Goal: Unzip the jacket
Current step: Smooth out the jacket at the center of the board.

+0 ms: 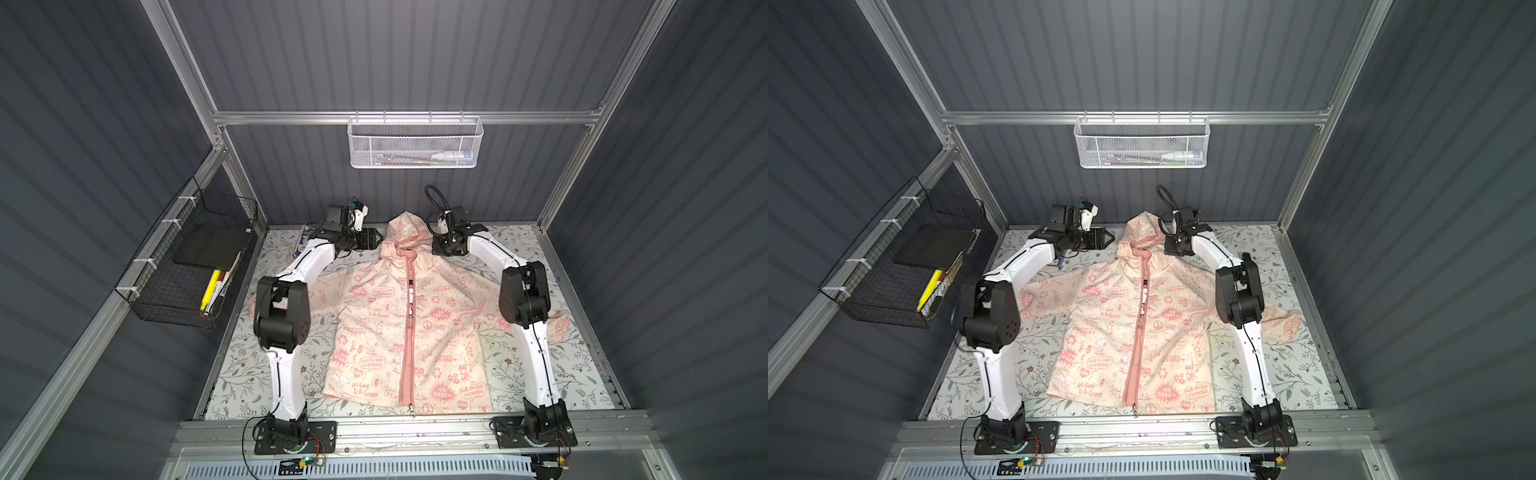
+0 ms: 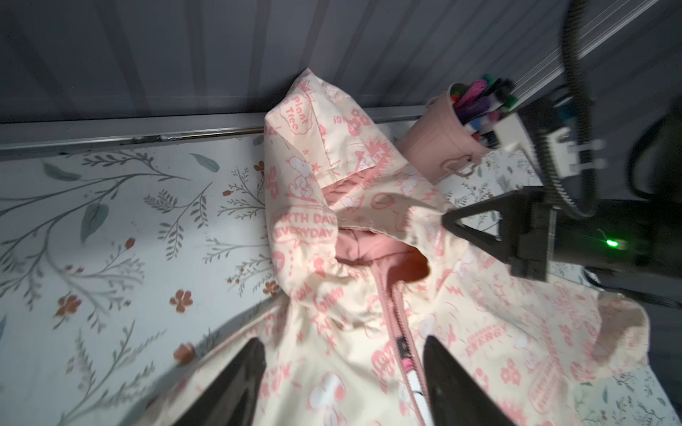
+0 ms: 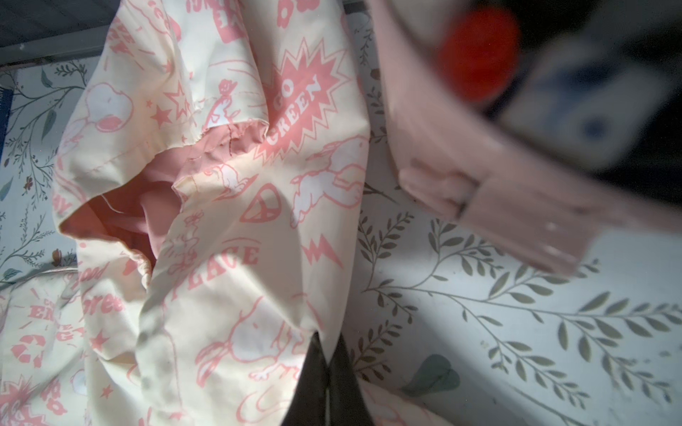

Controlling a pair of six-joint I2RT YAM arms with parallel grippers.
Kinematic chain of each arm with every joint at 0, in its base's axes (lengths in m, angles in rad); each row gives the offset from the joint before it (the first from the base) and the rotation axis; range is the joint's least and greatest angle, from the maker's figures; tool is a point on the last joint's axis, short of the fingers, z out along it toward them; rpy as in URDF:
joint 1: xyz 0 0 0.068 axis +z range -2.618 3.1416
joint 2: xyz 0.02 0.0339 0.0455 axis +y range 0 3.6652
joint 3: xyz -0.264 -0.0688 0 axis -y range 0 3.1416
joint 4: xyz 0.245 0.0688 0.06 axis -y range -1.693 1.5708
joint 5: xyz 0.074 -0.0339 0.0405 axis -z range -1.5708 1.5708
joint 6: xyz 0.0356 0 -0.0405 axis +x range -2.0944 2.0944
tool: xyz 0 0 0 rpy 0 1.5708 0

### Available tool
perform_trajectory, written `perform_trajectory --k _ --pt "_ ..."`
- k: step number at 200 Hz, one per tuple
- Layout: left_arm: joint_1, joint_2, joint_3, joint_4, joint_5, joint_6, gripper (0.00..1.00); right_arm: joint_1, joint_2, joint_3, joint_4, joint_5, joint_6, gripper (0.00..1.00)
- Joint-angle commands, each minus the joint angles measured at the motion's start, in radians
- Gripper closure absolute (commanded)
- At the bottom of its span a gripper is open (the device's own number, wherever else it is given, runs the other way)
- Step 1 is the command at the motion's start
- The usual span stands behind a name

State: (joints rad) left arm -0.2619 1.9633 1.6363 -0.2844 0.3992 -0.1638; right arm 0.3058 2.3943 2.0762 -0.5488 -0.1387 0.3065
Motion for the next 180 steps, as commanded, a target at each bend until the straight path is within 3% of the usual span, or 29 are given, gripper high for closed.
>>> perform_trajectory --k 1,29,73,180 --pt "-0.018 -0.125 -0.222 -0.072 -0.036 -0.031 0.39 0.005 -0.004 0.031 -0.011 0.005 -0.004 1.00" --pt "-0.069 -0.317 -0.478 -0.137 -0.058 -0.077 0.48 0.004 -0.005 0.042 0.000 0.015 -0.005 1.00" --pt "-0.151 -0.471 -0.706 -0.189 -0.040 -0.203 0.55 0.003 0.002 0.042 0.050 0.060 -0.007 1.00" --pt "-0.279 -0.464 -0.876 -0.239 -0.079 -0.368 0.54 -0.003 0.030 0.060 0.064 0.113 -0.054 1.00"
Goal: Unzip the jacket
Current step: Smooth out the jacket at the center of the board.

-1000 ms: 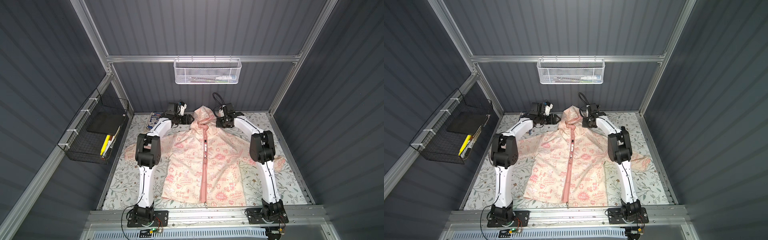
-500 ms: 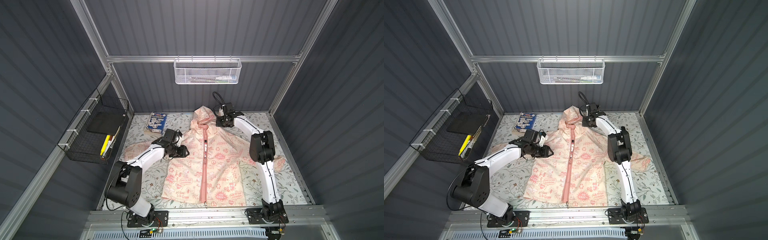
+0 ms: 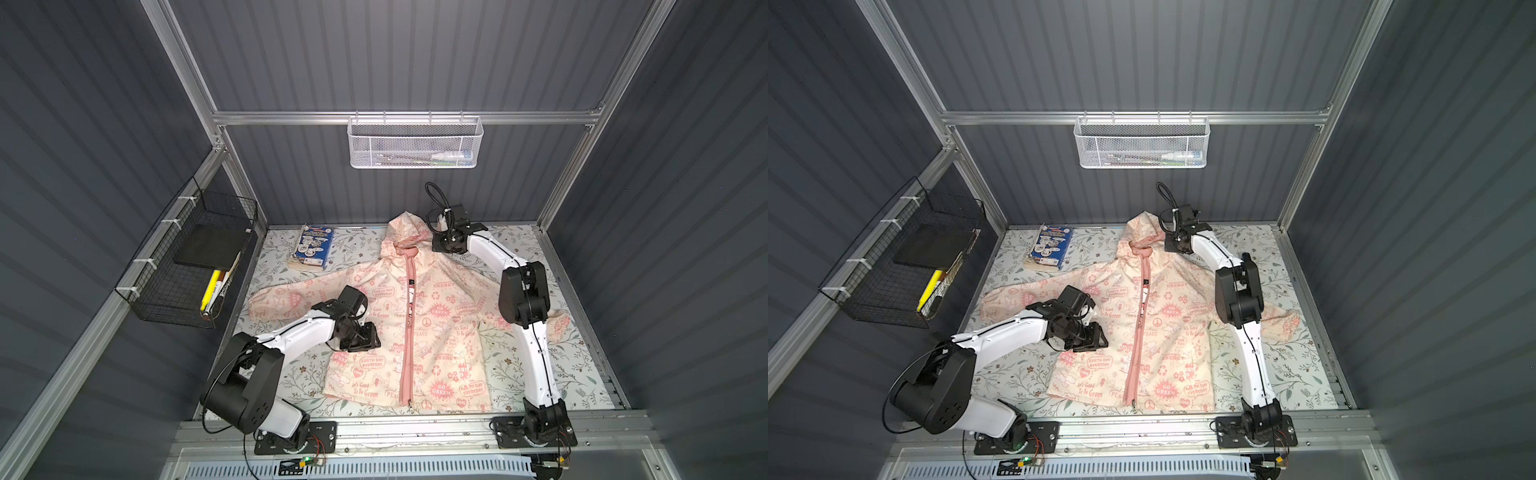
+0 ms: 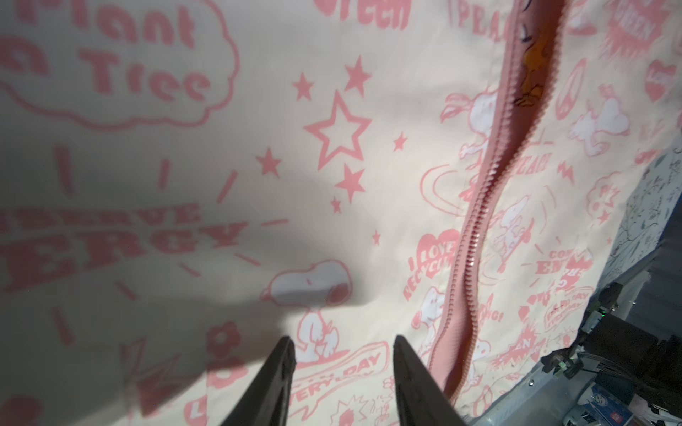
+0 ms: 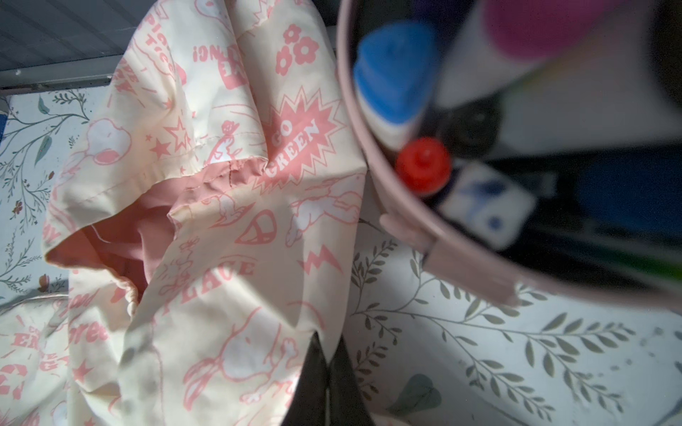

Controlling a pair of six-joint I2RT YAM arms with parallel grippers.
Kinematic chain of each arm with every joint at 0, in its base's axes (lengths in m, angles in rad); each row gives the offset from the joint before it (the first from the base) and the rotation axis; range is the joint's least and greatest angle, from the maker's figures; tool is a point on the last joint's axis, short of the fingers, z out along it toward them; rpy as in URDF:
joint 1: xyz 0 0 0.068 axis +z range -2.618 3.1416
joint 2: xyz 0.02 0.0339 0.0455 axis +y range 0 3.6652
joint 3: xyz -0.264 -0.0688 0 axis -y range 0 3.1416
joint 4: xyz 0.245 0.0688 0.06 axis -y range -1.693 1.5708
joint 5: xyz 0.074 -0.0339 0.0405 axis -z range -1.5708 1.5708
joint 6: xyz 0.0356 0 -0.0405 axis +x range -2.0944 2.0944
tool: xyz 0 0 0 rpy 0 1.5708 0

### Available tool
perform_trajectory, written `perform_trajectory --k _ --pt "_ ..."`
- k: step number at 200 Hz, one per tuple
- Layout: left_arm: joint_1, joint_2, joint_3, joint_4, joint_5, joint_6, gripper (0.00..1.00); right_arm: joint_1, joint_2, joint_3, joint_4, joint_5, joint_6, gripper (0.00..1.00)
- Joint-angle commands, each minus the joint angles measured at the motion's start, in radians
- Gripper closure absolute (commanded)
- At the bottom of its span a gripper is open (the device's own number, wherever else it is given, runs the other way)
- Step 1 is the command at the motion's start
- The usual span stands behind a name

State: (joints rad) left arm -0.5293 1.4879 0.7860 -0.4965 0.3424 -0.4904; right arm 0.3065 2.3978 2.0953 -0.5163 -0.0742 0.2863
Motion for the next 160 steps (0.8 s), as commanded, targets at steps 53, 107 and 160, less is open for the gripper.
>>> perform_trajectory --k 53,107,160 --pt "-0.024 -0.010 -0.108 -0.021 0.004 -0.077 0.55 -0.007 0.072 0.086 0.014 0.089 -0.056 1.00" --pt "-0.063 -0.014 -0.109 -0.021 0.009 -0.105 0.55 -0.009 0.114 0.138 0.005 0.083 -0.068 1.00" --pt "-0.059 0.026 0.180 0.031 -0.014 -0.062 0.22 -0.007 -0.004 0.111 -0.040 -0.099 -0.045 0.48"
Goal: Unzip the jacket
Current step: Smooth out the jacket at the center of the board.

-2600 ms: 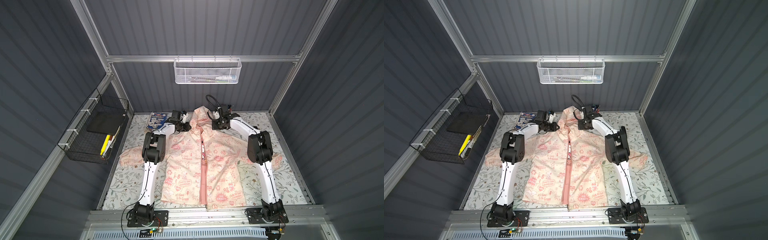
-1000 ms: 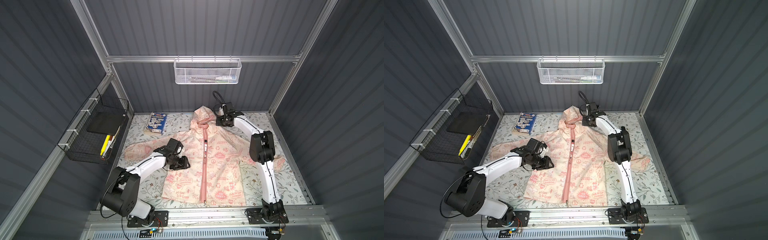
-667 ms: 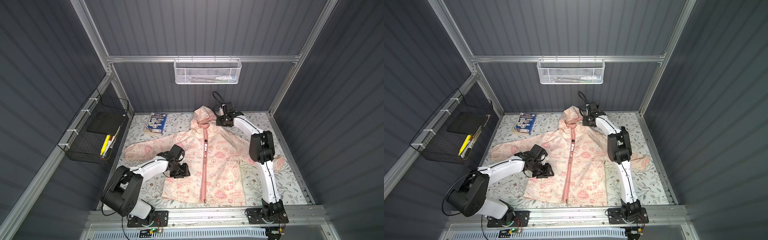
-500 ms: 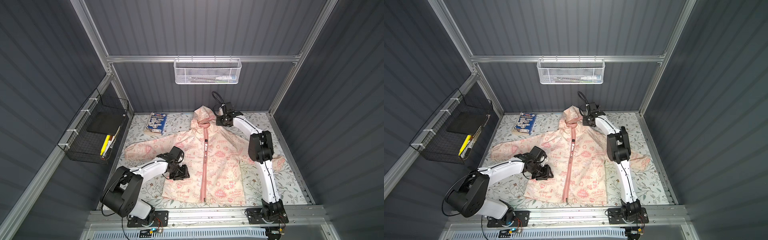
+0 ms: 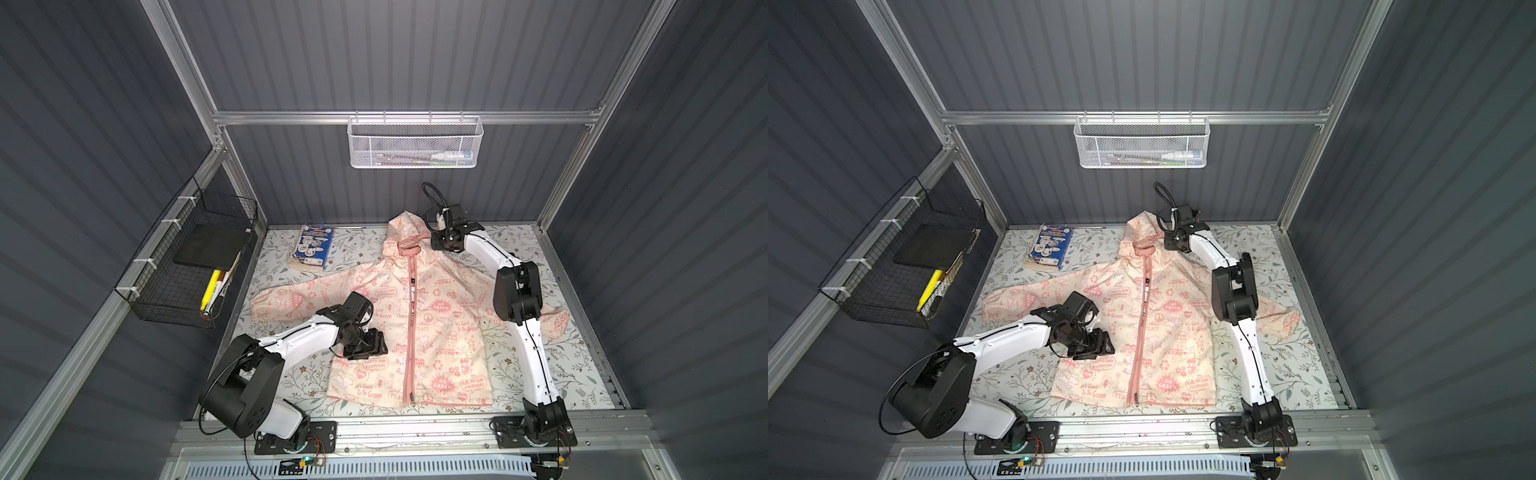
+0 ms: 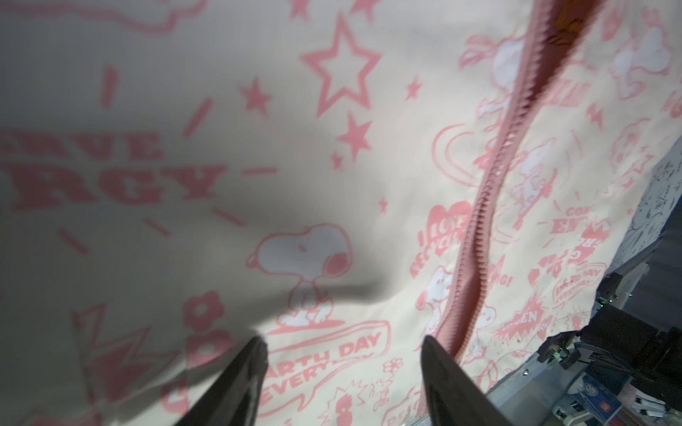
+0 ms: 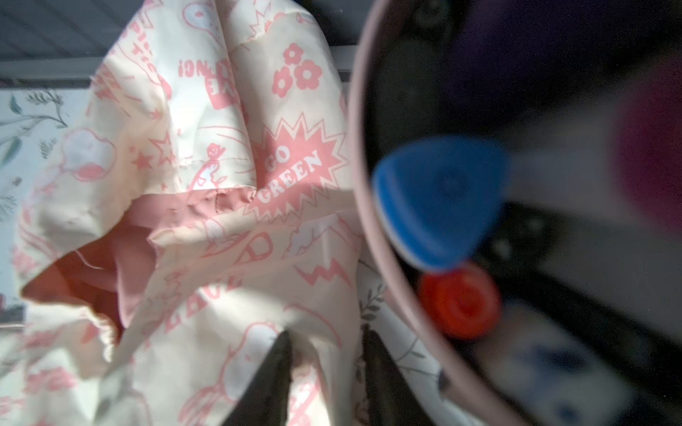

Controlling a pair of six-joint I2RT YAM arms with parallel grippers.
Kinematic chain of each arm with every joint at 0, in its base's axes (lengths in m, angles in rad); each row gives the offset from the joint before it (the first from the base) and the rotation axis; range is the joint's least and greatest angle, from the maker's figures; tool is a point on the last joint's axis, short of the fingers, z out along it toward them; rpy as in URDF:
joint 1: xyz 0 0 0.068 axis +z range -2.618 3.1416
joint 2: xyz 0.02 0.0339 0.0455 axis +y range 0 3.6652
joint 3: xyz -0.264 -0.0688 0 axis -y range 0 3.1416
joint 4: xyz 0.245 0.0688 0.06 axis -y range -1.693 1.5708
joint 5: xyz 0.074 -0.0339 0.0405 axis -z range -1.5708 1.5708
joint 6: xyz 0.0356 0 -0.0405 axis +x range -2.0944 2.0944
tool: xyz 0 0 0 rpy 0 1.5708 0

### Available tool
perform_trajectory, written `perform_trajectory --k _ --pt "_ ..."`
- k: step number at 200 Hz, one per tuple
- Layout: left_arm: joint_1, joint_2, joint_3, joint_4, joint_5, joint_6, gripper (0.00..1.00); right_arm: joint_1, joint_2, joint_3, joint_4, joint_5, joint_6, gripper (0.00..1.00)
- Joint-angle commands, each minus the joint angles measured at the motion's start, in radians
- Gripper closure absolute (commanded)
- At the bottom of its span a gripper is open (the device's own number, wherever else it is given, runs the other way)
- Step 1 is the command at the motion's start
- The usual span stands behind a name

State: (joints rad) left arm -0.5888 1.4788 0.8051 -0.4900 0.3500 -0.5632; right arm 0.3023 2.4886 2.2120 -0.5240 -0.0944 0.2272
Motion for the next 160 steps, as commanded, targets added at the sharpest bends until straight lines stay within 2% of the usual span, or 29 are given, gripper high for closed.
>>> perform_trajectory --k 1,27,37,56,83,114,160 --pt "0.001 0.040 0.169 0.026 -0.025 0.012 0.22 -0.004 -0.099 -0.008 -0.034 -0.080 0.016 0.48" --pt "0.025 0.117 0.334 0.086 -0.080 0.058 0.11 -0.003 -0.258 -0.159 -0.043 -0.063 0.063 0.42" --pt "0.050 0.129 0.360 0.130 -0.088 0.069 0.10 -0.002 -0.342 -0.284 -0.013 -0.039 0.099 0.43" --pt "0.155 0.153 0.364 0.215 -0.061 0.092 0.10 0.000 -0.513 -0.536 0.053 -0.016 0.169 0.44" --pt "0.295 0.219 0.362 0.311 -0.089 0.126 0.16 0.013 -0.717 -0.832 0.043 0.004 0.274 0.53" --pt "0.433 0.323 0.383 0.407 -0.046 0.135 0.22 0.076 -0.888 -1.103 0.002 0.009 0.366 0.66" --pt "0.523 0.448 0.416 0.402 -0.069 0.152 0.25 0.127 -0.993 -1.320 0.015 -0.046 0.471 0.78"
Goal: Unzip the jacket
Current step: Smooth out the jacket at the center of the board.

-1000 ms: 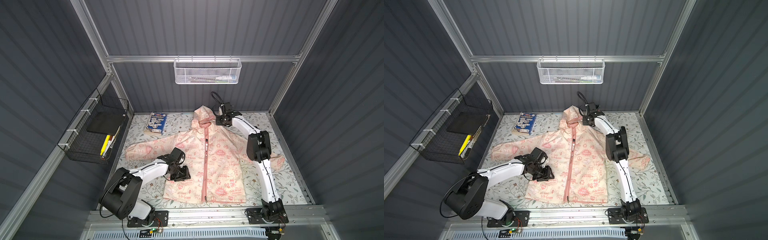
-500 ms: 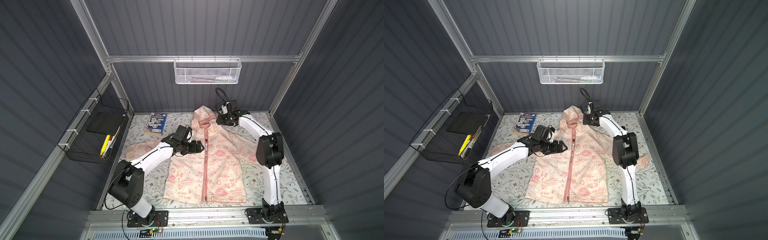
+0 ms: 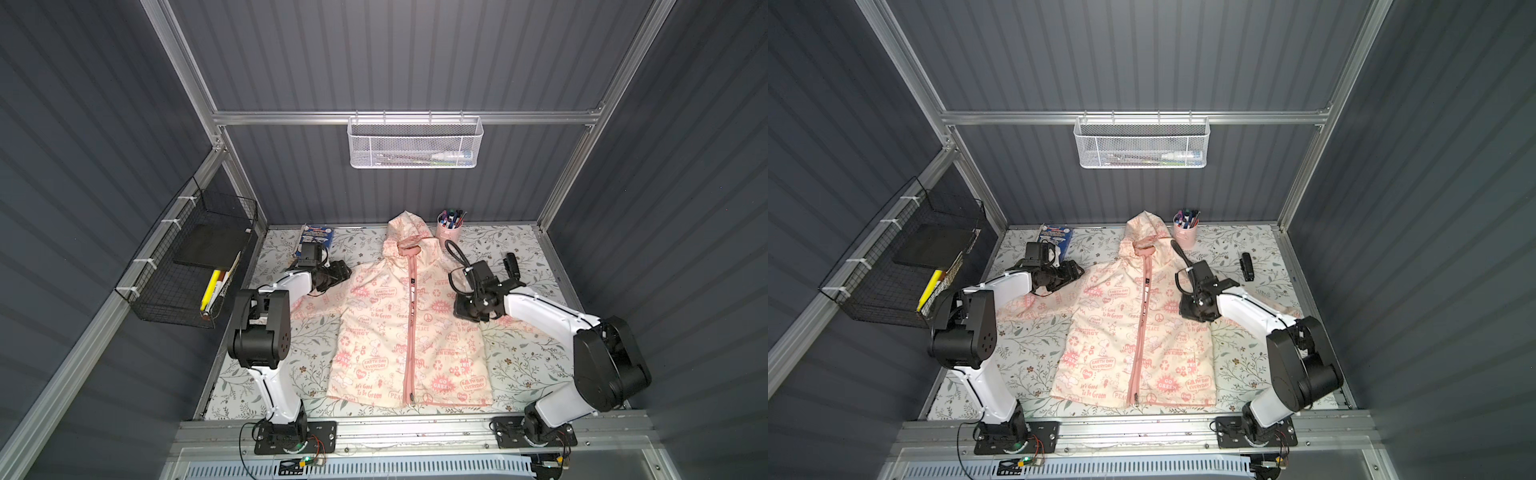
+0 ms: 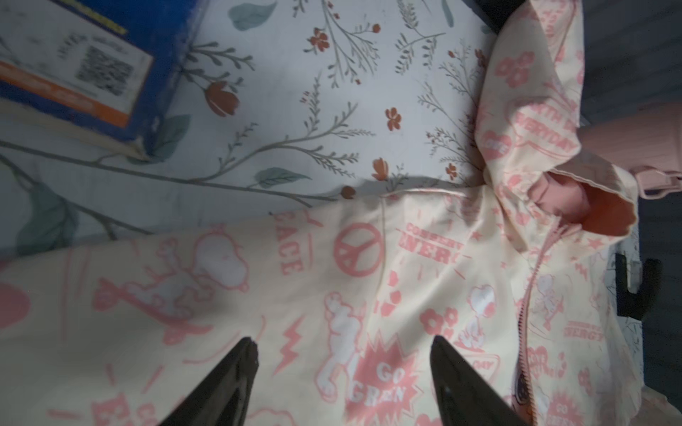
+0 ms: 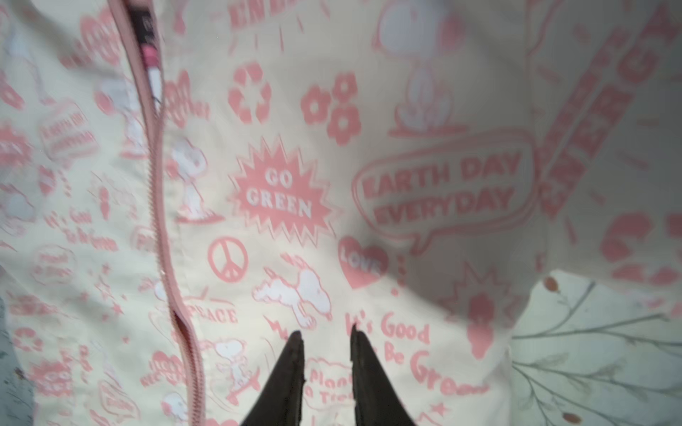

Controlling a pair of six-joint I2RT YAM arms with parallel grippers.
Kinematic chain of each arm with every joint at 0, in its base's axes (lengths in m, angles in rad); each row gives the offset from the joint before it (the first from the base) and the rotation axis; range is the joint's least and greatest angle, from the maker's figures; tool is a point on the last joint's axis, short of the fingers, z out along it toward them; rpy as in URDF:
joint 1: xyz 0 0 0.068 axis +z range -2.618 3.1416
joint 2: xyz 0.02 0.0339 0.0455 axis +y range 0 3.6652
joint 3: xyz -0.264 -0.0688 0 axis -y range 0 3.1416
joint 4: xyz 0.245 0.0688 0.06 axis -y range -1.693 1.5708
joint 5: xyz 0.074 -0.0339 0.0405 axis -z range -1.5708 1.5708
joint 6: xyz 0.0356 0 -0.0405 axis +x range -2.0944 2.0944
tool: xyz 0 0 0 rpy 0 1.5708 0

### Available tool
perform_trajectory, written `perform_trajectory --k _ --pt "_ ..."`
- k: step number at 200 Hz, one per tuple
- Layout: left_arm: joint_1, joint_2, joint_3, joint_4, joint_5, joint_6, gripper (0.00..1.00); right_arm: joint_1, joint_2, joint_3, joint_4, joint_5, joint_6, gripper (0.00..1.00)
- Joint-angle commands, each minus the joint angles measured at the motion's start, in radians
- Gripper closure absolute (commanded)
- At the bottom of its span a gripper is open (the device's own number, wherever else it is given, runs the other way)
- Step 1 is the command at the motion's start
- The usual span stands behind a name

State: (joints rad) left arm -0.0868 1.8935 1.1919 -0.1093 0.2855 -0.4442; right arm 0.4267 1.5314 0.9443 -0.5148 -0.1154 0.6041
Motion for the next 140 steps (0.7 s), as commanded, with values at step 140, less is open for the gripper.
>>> perform_trajectory --k 140 --pt "0.118 -0.001 -0.150 0.011 -0.099 -0.033 0.23 -0.043 0.111 -0.052 -0.062 0.007 0.135 0.81"
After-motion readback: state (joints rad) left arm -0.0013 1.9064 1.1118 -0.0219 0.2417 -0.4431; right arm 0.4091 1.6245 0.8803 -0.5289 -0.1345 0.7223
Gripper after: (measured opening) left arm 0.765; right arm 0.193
